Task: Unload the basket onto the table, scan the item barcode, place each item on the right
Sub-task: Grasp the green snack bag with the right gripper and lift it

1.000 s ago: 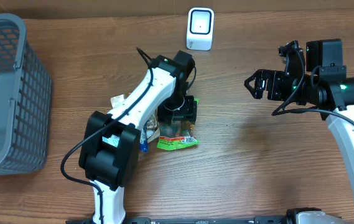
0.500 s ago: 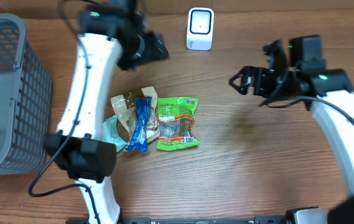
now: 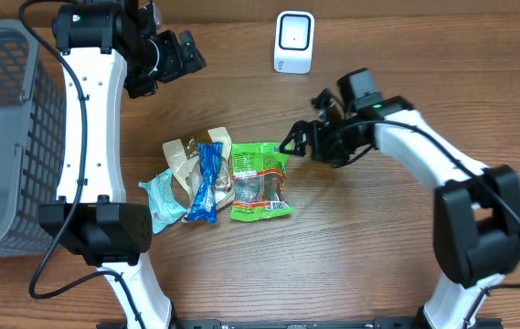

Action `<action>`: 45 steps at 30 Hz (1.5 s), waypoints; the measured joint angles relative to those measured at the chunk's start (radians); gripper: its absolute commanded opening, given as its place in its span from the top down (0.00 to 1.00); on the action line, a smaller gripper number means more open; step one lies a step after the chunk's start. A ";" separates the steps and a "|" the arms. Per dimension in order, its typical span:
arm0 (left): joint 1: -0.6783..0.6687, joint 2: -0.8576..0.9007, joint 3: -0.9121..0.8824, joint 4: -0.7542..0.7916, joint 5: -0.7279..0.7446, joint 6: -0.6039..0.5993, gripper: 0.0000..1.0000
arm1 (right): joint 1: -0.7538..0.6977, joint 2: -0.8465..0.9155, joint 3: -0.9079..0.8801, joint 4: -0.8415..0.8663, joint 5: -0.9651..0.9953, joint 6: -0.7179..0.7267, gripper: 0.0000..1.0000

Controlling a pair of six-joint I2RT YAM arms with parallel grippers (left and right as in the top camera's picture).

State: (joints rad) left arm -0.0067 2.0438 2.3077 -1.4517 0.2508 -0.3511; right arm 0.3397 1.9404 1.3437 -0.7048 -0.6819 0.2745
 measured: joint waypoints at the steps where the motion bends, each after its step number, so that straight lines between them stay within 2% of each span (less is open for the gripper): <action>1: 0.001 0.000 0.000 0.000 0.000 0.006 0.03 | 0.019 0.026 0.000 0.016 -0.001 0.007 0.04; 4: 0.001 0.000 0.000 0.000 0.000 0.014 0.03 | 0.054 0.084 0.000 0.053 -0.002 0.029 0.08; 10: 0.001 0.000 0.000 0.000 0.000 0.014 0.03 | 0.086 0.145 0.000 0.159 -0.009 0.129 0.21; 11: 0.001 0.000 0.000 0.000 0.000 0.014 0.02 | 0.086 0.145 0.000 0.173 -0.005 0.150 0.28; 17: 0.001 0.000 0.000 0.000 0.000 0.014 0.02 | 0.137 0.145 -0.001 0.195 0.100 0.342 0.32; 20: 0.001 0.000 0.000 -0.006 0.000 0.014 0.02 | 0.206 0.142 -0.001 0.191 0.140 0.422 0.40; 23: 0.001 0.000 0.000 -0.016 0.000 0.014 0.02 | 0.270 0.142 -0.001 0.187 0.164 0.467 0.78; 25: 0.001 0.000 0.000 -0.017 0.000 0.014 0.01 | 0.296 0.145 -0.003 0.180 0.172 0.489 0.95; 36: 0.001 0.000 0.000 -0.018 0.000 0.014 0.00 | 0.217 0.137 -0.003 0.165 0.141 0.486 0.96; 41: 0.001 0.000 0.000 -0.017 0.000 0.014 0.00 | 0.137 0.011 -0.018 0.151 0.178 0.488 0.96; 45: 0.001 0.000 0.000 -0.017 0.000 0.014 0.00 | 0.067 -0.165 -0.018 0.210 0.193 0.589 0.96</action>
State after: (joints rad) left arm -0.0059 2.0438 2.3077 -1.4689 0.2508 -0.3367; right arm 0.4065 1.7752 1.3258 -0.4950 -0.4885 0.8635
